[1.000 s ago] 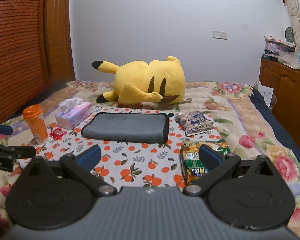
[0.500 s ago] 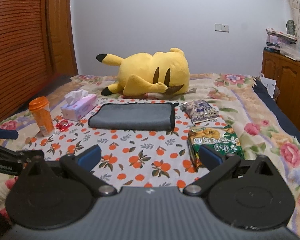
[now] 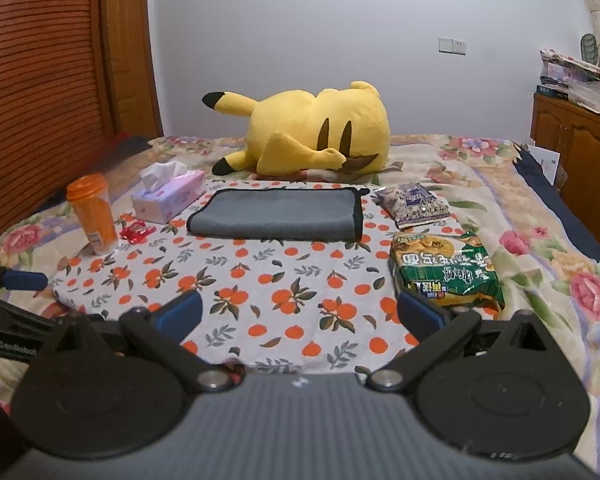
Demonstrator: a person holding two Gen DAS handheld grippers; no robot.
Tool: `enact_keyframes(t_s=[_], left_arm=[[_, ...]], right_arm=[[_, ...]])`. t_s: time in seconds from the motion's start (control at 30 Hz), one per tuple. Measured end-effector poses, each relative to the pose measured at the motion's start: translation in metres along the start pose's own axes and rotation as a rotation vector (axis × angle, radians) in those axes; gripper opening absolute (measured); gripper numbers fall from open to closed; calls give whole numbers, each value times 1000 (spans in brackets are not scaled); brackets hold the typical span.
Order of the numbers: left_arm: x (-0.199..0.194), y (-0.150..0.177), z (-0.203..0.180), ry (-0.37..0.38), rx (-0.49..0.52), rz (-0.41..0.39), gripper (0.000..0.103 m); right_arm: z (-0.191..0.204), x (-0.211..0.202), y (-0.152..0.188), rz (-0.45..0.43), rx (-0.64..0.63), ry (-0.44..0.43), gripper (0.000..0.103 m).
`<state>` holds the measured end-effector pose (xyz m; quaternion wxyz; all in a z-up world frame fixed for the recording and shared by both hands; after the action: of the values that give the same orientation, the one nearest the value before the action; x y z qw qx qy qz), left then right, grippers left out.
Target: Fold towel
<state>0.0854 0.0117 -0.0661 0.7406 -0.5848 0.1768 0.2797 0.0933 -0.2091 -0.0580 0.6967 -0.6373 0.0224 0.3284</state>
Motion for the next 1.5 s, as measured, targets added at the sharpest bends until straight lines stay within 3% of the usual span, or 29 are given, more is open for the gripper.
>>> enact_keyframes(t_s=[0.67,1.5], left_arm=[[-6,1,5,-16,-28,-49,103],[-29,-8,13,-27,-72,-195,103]], right_arm=[[-4,3,7,6,4,33,103],[-3,-12,-1,-96,-24,46,103]])
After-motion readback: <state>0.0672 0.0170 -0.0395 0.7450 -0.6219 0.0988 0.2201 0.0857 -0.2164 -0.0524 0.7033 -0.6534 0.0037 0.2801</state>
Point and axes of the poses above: each gripper's, at about its wrist camera, not at the fingertips, and x roughly the way its jaws point, z to its left, y to its underside, the point moved 5 cm from there along x, roughly the way its jaws point, and after that the axes turned 14 degrees about -y, right-handed, at the moved point
